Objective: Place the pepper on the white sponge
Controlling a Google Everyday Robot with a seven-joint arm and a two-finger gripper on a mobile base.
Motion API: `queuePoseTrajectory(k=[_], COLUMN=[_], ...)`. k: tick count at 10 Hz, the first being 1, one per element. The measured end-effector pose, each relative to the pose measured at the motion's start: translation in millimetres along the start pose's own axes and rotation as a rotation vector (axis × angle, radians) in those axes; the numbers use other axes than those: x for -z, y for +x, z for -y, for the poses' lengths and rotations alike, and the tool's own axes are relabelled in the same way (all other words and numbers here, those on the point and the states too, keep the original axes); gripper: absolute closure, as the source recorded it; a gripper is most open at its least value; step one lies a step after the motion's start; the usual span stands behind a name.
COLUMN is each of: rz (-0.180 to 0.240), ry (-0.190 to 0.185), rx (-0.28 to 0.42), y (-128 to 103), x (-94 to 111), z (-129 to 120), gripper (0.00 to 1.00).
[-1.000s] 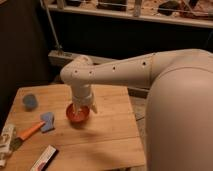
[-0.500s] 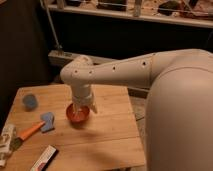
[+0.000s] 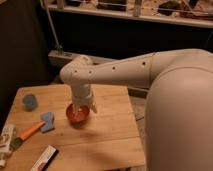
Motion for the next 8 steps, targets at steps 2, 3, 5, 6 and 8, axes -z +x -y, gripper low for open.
queuePoseTrajectory(k=[2,3,5,6,8], rz=[0.054,0.101,0.138,0.153,0.162], ry=[-0.035,-0.061,-0.086,-0.085,-0.071], rx=[0.072,0.178,0.361,0.464,0.663], y=[-20,-36,-45,-48,-49], x=[14,28,41,45,47], z=[-11,-25,-53,-68,-105], gripper=[0.35,0.35,0.35,0.35,0.35])
